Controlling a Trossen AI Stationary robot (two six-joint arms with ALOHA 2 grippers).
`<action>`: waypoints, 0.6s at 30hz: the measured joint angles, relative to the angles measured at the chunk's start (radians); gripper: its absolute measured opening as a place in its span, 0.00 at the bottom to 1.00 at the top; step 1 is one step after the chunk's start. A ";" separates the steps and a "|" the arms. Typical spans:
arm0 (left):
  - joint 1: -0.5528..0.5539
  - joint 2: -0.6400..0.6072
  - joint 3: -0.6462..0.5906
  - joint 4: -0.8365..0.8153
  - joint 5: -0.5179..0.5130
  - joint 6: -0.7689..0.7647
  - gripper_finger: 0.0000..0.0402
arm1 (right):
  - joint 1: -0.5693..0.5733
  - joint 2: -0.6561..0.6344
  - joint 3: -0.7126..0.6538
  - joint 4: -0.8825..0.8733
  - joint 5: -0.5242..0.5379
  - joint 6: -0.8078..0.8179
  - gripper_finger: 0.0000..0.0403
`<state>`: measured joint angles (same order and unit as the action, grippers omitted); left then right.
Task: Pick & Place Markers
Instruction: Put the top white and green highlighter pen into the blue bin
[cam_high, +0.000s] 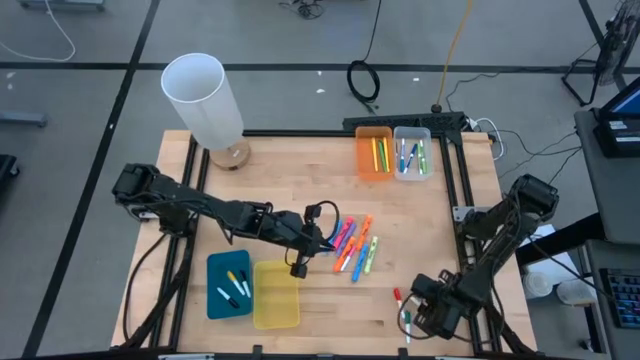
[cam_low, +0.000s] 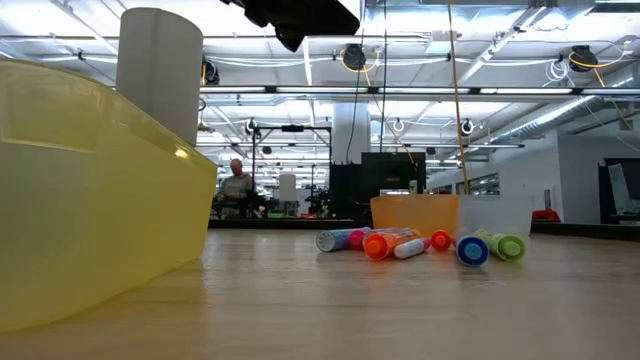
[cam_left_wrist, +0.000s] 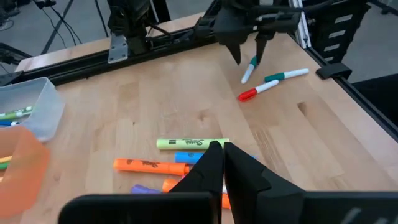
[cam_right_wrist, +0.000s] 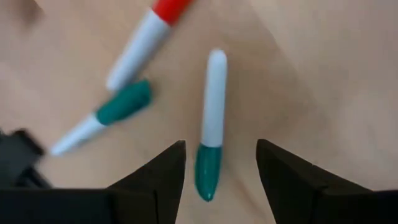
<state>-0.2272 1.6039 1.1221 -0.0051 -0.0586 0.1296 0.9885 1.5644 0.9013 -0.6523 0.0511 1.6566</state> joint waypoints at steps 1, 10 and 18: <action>0.001 0.000 0.000 0.000 0.000 0.002 0.03 | 0.014 0.006 -0.016 0.018 0.000 0.014 0.46; 0.005 0.000 0.000 0.008 -0.003 -0.003 0.04 | 0.041 0.091 -0.082 0.063 -0.017 0.146 0.45; 0.005 0.000 0.000 0.008 -0.003 -0.008 0.10 | 0.040 0.105 -0.083 0.026 -0.046 0.228 0.27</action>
<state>-0.2218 1.6039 1.1221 0.0031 -0.0619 0.1214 1.0281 1.6691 0.8181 -0.6266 0.0053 1.8847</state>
